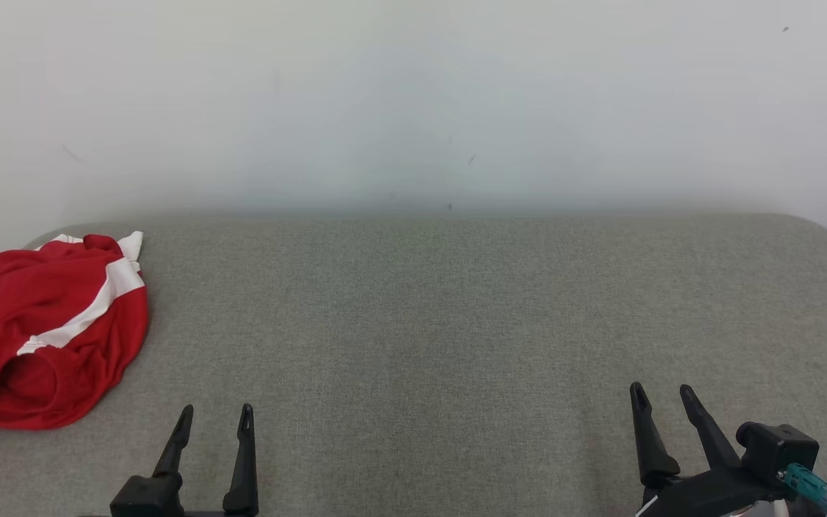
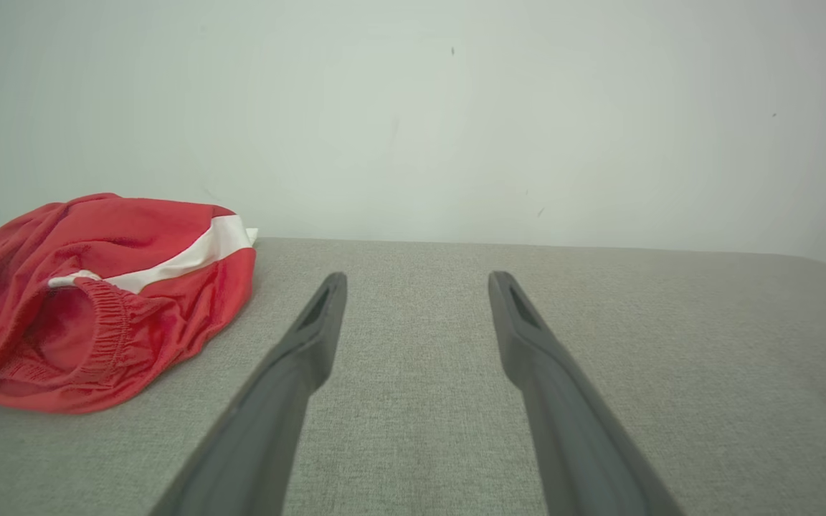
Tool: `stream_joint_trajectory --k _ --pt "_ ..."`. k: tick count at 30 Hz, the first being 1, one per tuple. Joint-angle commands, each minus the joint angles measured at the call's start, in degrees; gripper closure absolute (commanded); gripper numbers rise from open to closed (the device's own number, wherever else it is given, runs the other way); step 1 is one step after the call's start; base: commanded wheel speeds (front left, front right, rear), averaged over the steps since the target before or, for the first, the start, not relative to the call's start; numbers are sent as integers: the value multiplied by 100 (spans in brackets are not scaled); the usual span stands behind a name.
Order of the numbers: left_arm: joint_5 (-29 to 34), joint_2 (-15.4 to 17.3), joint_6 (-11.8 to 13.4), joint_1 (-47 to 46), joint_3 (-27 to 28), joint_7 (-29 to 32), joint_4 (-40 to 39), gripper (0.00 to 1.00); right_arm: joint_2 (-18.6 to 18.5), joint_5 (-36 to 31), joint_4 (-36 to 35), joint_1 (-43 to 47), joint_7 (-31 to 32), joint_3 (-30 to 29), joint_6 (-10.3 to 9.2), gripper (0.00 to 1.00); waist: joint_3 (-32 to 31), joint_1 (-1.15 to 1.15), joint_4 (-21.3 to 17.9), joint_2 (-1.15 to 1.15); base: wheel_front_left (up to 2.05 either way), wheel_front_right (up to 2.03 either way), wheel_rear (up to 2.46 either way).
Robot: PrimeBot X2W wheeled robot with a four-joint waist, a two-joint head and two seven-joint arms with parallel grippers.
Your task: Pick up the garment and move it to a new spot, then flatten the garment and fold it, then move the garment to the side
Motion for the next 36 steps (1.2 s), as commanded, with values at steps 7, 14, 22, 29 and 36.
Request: stream_joint_trajectory --k 7,14,22,29,36 --pt "292 40 20 106 -66 -128 12 0 -21 -322 -73 105 9 35 19 0 -43 0 4 0 0 0 0" --pt "512 72 66 131 -129 -222 56 0 -22 -587 -80 124 -22 61 21 0 -75 0 13 0 0 0 0" --pt "344 42 74 77 -111 -190 99 0 -21 -502 -59 122 -15 55 21 0 -68 0 42 0 0 0 0" --pt "135 -14 60 85 -33 -177 66 0 -21 -464 -44 126 -34 58 21 0 -60 0 75 0 0 0 0" --pt "-137 -13 57 67 133 -160 -4 0 -19 -350 -43 174 -61 86 21 0 -37 0 262 0 0 0 0"
